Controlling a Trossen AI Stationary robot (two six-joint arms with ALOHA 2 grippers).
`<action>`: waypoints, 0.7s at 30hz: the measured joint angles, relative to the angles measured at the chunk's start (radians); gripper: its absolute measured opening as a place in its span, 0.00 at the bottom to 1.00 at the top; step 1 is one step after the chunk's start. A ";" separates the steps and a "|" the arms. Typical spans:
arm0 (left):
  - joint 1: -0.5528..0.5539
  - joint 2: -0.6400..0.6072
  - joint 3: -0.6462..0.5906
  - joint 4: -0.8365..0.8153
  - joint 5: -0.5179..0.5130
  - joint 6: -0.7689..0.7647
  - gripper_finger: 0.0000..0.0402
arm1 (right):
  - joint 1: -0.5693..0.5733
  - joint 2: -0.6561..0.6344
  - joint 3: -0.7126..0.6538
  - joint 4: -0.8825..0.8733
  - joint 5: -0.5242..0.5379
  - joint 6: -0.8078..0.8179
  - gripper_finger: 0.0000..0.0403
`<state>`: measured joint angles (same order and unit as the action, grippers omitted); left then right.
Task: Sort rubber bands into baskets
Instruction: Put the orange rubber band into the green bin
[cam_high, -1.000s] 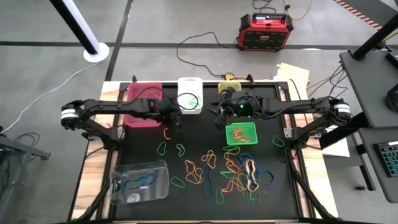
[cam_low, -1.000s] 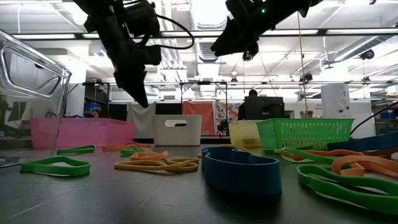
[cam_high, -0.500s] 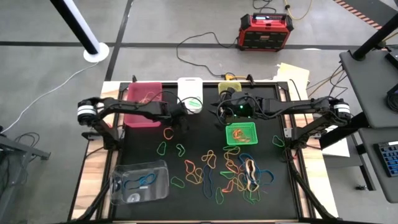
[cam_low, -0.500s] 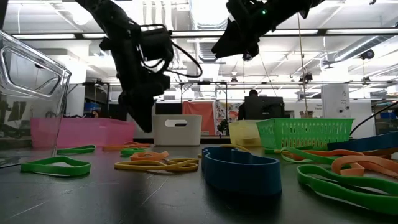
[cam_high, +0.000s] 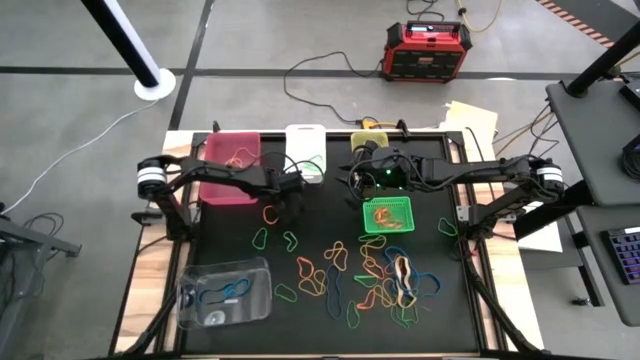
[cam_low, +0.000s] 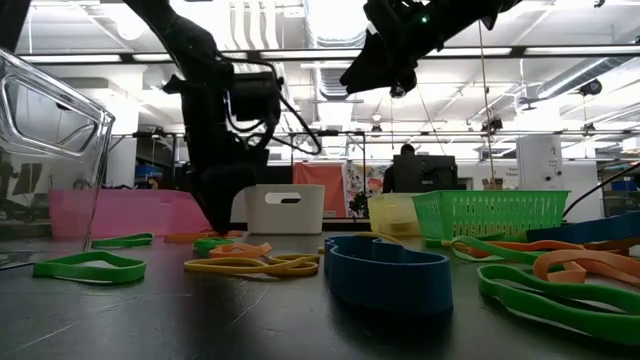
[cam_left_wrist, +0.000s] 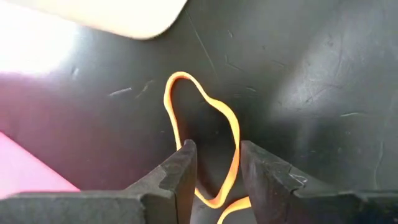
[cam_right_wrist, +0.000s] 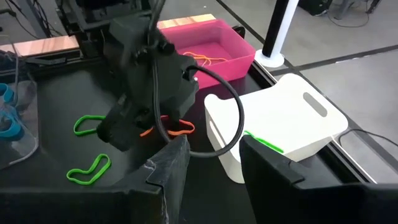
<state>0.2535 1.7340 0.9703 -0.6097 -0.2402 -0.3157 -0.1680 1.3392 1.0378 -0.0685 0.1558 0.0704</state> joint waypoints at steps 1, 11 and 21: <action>0.000 0.007 0.000 0.000 0.000 0.001 0.27 | 0.000 0.000 0.000 0.000 0.000 0.000 0.35; -0.002 0.048 0.005 0.007 0.011 0.021 0.24 | 0.000 0.000 0.000 0.002 0.002 0.000 0.35; -0.018 0.018 0.000 0.007 0.039 0.095 0.00 | 0.000 0.000 0.000 0.000 0.002 -0.008 0.35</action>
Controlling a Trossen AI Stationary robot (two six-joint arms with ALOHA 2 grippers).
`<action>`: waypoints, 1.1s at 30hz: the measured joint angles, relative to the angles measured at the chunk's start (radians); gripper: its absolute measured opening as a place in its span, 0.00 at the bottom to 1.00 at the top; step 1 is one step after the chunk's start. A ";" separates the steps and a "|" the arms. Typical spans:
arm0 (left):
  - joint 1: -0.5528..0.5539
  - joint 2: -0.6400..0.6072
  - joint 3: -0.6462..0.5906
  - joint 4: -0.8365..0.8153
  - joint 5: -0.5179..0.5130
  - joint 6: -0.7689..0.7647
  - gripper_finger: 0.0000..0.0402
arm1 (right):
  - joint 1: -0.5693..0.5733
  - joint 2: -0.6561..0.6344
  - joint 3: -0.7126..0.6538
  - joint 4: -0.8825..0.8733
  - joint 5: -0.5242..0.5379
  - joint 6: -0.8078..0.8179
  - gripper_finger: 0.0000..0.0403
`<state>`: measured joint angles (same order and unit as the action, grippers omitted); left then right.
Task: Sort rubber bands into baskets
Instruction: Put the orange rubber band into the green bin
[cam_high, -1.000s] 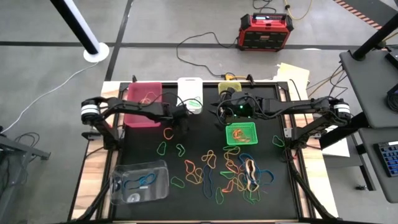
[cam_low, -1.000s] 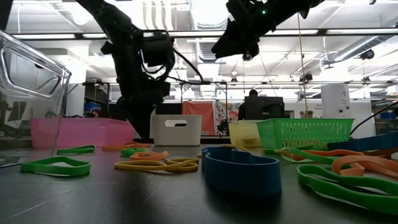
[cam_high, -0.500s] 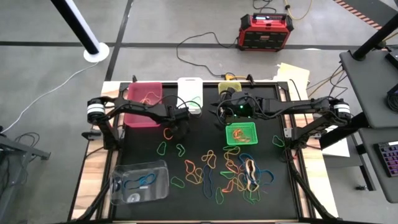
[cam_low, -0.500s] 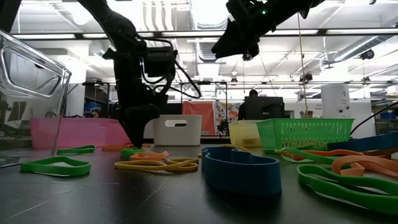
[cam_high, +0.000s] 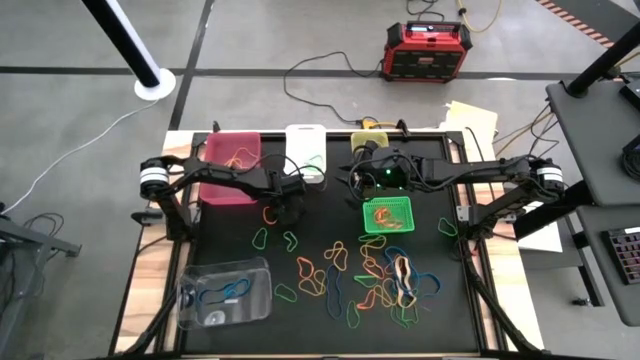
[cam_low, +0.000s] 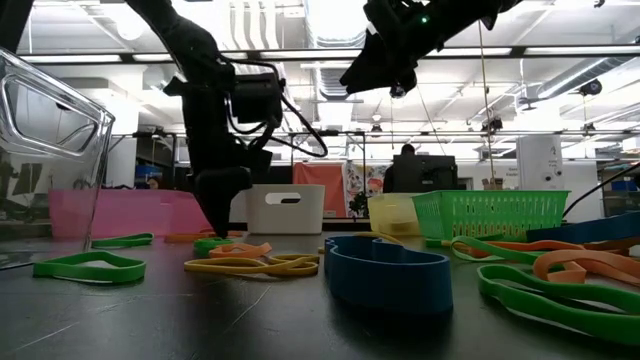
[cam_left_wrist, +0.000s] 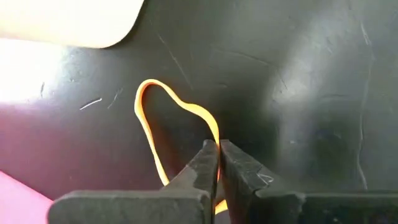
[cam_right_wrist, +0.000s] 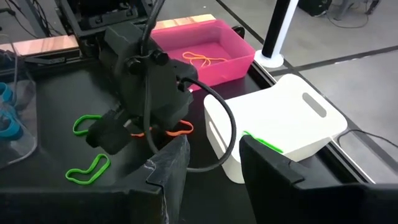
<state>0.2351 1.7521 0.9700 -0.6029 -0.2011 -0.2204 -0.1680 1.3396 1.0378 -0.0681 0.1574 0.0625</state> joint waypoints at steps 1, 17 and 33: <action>-0.007 -0.013 -0.002 -0.007 0.002 0.011 0.00 | 0.000 0.000 -0.002 0.001 0.000 -0.005 0.35; -0.040 -0.363 -0.009 0.239 0.359 0.286 0.00 | 0.046 0.016 -0.186 0.304 -0.059 -0.090 0.35; -0.040 -0.357 -0.009 0.330 0.430 0.267 0.00 | 0.129 0.231 -0.144 0.513 0.007 -0.319 0.44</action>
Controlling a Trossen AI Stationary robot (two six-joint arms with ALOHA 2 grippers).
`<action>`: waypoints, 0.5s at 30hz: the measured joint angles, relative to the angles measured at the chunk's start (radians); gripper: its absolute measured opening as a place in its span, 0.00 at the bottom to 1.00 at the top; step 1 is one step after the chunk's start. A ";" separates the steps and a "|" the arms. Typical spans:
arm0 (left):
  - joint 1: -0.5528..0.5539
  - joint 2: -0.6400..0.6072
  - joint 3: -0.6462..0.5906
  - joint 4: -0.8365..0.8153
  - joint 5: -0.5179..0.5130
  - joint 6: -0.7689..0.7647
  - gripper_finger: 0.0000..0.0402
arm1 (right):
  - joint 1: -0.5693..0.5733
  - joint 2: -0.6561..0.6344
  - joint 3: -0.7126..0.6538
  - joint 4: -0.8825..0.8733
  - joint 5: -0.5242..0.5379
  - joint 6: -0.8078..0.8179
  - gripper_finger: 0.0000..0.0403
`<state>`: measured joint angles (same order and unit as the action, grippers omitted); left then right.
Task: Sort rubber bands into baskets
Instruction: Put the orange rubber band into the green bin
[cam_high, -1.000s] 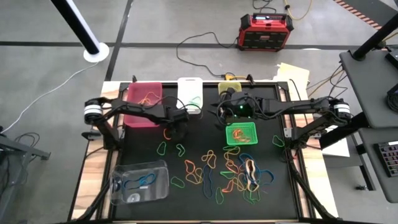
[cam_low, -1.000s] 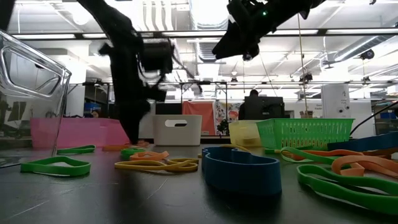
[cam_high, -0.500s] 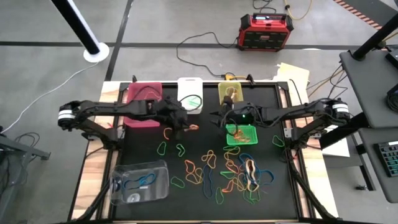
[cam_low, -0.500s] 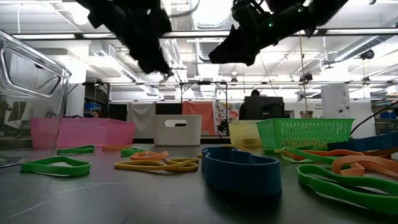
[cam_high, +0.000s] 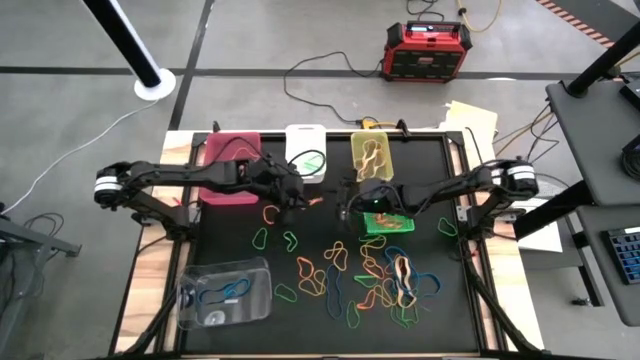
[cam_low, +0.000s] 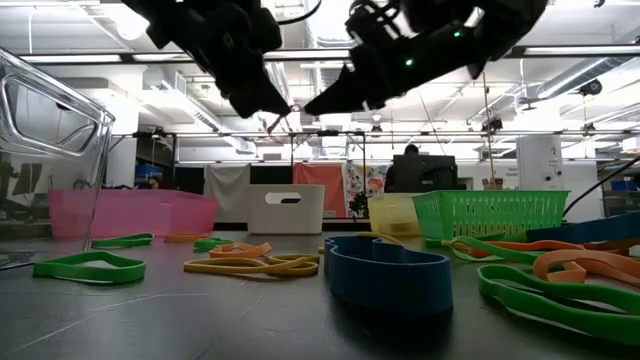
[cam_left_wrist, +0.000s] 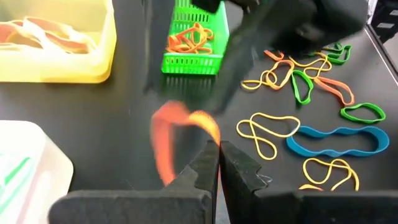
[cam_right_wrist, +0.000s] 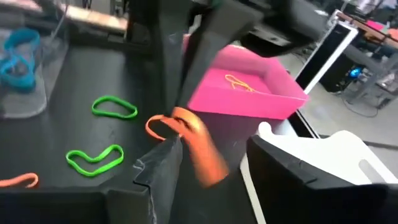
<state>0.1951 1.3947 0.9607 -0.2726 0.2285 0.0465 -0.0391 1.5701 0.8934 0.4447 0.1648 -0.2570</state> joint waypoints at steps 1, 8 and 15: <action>0.000 0.002 0.000 0.000 0.000 -0.002 0.00 | 0.000 0.019 0.016 -0.008 0.000 -0.015 0.45; 0.000 0.002 0.000 0.000 0.000 -0.003 0.00 | -0.001 0.103 0.146 -0.154 0.039 -0.054 0.35; 0.000 0.002 0.000 0.007 -0.025 -0.021 0.00 | 0.004 0.138 0.231 -0.279 0.038 -0.098 0.05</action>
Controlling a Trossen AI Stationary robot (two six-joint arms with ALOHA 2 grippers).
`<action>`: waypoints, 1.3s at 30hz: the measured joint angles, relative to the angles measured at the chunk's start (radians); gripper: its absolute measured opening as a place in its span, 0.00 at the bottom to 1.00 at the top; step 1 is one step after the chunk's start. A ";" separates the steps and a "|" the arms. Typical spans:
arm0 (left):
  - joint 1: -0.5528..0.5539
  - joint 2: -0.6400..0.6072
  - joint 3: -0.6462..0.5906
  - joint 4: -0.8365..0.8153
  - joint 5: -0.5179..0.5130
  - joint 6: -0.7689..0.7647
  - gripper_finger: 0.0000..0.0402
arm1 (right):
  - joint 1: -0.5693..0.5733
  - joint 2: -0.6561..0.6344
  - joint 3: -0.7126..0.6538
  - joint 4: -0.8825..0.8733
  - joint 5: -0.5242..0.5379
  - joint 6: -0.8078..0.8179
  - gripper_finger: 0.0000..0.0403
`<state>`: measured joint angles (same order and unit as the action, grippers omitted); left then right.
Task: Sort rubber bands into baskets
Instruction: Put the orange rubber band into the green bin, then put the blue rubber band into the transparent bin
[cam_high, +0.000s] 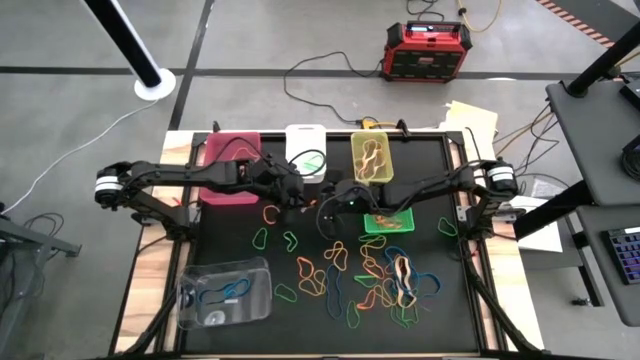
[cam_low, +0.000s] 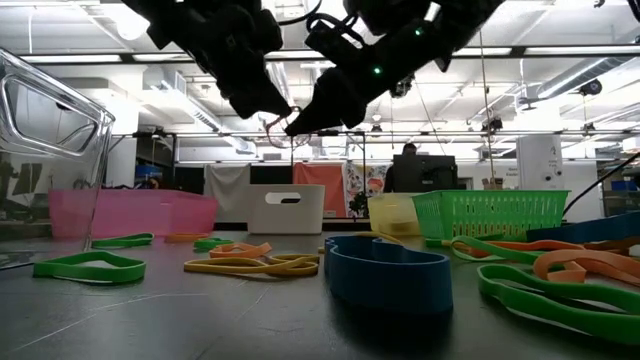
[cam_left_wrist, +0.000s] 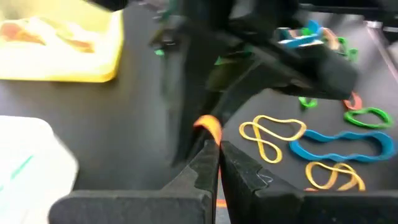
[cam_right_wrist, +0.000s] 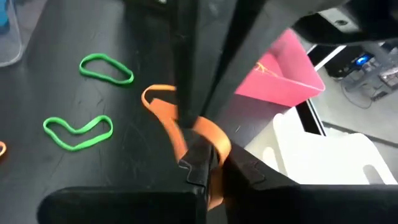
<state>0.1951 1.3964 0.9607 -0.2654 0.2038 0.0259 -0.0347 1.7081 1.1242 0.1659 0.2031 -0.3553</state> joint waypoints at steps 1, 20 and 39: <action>0.000 0.000 0.000 -0.001 -0.018 -0.018 0.00 | 0.000 0.002 0.012 -0.022 0.000 0.003 0.04; 0.002 -0.004 0.013 -0.030 -0.115 0.015 0.36 | -0.002 -0.160 0.166 -0.965 0.009 0.422 0.02; -0.178 0.013 0.011 0.057 -0.089 0.034 0.36 | 0.010 -0.206 0.058 -1.182 0.060 0.790 0.40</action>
<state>0.0169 1.4098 0.9722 -0.2088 0.1145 0.0600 -0.0250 1.5018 1.1824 -1.0158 0.2634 0.4349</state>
